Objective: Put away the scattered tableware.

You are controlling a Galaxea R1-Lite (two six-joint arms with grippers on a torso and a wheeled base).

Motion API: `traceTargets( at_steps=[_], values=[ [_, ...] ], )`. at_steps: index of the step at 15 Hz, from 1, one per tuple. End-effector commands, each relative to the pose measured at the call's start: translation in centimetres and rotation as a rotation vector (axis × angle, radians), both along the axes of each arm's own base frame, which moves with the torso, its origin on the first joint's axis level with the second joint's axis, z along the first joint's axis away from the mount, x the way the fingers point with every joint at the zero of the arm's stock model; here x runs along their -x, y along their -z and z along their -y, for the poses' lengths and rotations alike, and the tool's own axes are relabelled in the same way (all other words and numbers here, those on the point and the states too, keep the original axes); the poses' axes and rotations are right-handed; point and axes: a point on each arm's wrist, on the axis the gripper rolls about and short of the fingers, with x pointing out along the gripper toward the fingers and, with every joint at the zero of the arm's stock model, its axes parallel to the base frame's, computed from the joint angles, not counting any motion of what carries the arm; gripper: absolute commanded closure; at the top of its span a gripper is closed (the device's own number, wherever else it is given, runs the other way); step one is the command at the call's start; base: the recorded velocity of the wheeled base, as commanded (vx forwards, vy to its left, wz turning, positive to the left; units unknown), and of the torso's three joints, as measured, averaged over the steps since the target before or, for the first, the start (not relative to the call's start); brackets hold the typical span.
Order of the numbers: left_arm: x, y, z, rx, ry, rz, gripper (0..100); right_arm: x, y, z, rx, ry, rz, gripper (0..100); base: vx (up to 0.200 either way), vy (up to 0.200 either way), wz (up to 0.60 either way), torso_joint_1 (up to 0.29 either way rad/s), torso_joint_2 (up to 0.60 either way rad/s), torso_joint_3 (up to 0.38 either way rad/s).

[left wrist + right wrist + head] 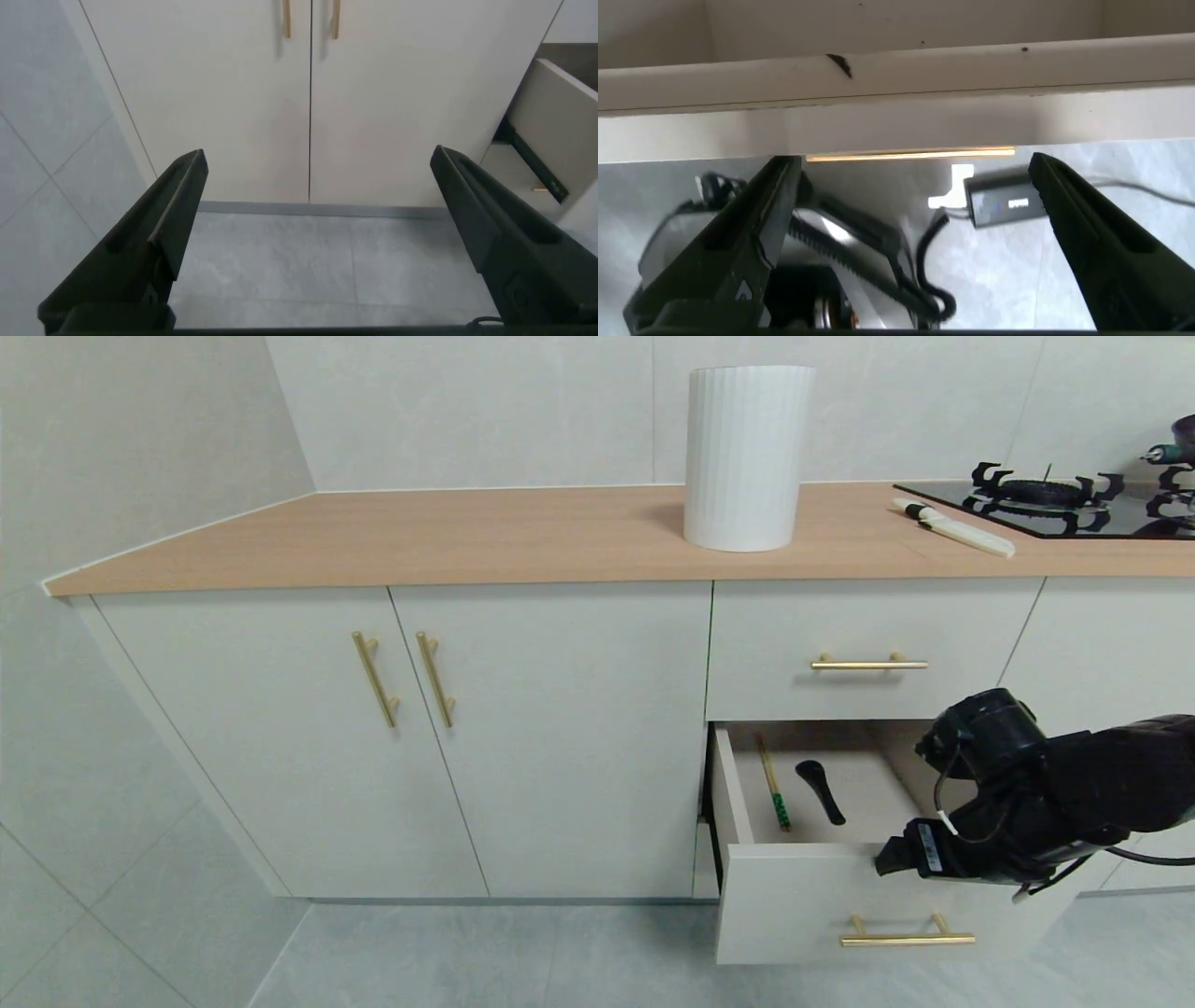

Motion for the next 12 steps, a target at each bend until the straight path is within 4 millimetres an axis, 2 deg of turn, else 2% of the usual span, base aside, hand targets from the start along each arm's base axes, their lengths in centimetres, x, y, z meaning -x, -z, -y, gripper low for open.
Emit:
traceTargets(
  at_steps=[1, 8, 12],
  values=[
    [0.0, 0.0, 0.0, 0.001, -0.001, -0.001, 0, -1.6, 0.7, -0.4, 0.005, -0.007, -0.006, 0, 0.0, 0.0, 0.0, 0.0, 0.0, 0.0],
    [0.0, 0.0, 0.0, 0.001, 0.0, -0.001, 0, -6.0, 0.0, -0.4, 0.021, -0.035, 0.076, 0, 0.0, 0.0, 0.0, 0.0, 0.0, 0.0],
    [0.0, 0.0, 0.0, 0.001, -0.001, 0.0, 0, -8.0, 1.1, -0.6, 0.021, -0.031, 0.076, 0, 0.0, 0.0, 0.0, 0.0, 0.0, 0.0]
  ],
)
